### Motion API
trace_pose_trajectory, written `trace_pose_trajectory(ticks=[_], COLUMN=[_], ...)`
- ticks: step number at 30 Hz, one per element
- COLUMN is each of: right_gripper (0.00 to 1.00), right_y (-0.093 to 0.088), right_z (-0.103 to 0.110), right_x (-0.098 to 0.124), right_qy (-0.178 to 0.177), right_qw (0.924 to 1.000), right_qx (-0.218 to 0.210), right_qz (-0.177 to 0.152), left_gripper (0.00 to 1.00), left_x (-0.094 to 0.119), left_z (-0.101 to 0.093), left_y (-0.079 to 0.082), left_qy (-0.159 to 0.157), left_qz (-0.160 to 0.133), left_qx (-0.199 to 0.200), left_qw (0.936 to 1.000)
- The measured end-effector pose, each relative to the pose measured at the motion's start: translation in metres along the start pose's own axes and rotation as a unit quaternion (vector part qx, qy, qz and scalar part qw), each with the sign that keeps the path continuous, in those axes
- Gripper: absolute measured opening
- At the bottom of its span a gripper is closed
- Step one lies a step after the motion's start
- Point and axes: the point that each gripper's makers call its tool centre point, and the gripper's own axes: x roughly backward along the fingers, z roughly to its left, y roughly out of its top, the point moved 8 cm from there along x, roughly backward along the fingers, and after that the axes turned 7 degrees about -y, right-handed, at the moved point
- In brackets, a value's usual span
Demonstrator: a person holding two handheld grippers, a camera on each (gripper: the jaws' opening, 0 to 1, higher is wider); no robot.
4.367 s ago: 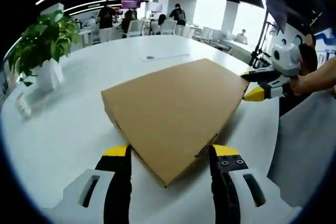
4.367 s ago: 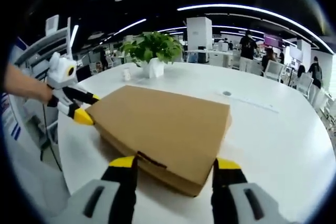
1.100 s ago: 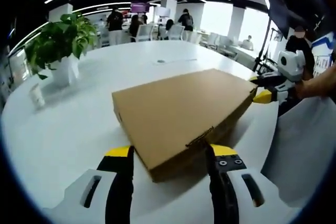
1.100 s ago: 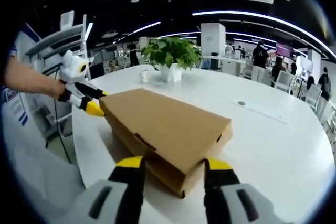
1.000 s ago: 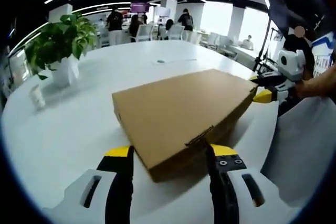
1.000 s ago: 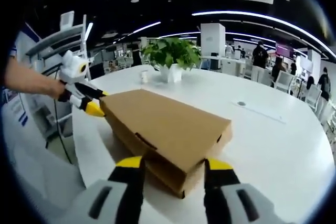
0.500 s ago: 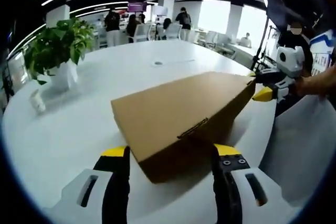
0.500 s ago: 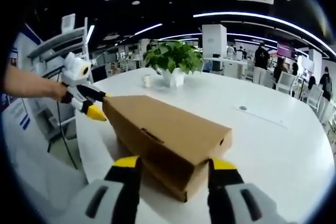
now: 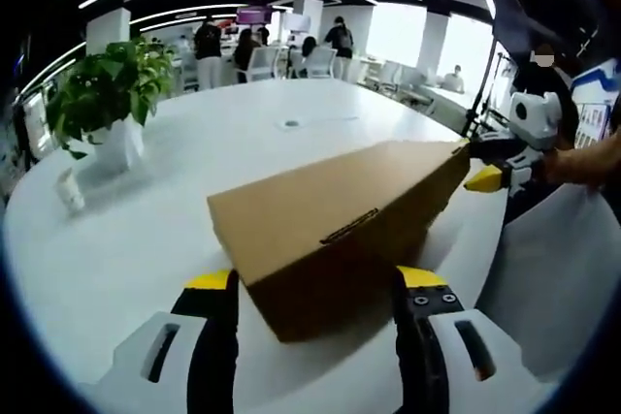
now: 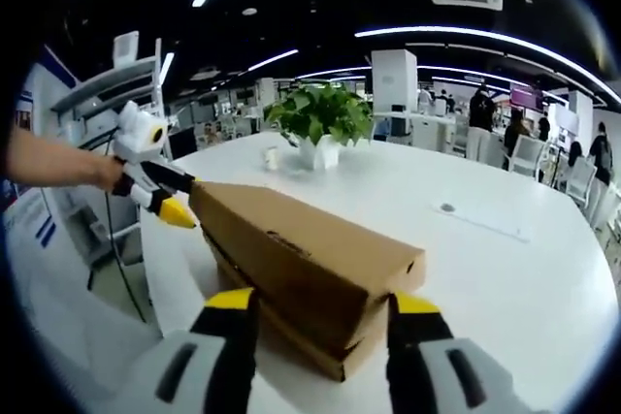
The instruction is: Operate the shoe box by opening the lid, removing the specified soft item, and placing it in the target area until the item is outside and the box remains undamaged.
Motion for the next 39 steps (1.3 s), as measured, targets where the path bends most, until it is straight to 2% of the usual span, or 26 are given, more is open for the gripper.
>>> trace_pose_trajectory(ticks=[9,23,29,39], right_gripper=[0.53,0.51,0.48,0.43], right_y=[0.007,0.018,0.025,0.032], right_z=[-0.001,-0.005,-0.010,-0.017], right_x=[0.000,0.000,-0.001,-0.002], right_qy=[-0.004,-0.009,-0.011,-0.017], right_qw=[0.9999,0.9997,0.9996,0.9993], right_qx=[-0.006,0.011,0.005,0.010], right_qz=[-0.013,-0.022,-0.026,-0.031], left_gripper=[0.64,0.64,0.63,0.57], left_x=[0.004,0.008,0.008,0.008], left_z=[0.000,0.001,0.004,0.008], left_y=[0.008,0.017,0.024,0.031], left_qy=[0.000,0.007,0.013,0.029], left_qz=[-0.007,-0.023,-0.032,-0.042], left_qx=[-0.001,-0.008,-0.010,-0.014], left_qw=[1.0000,0.9997,0.9994,0.9986])
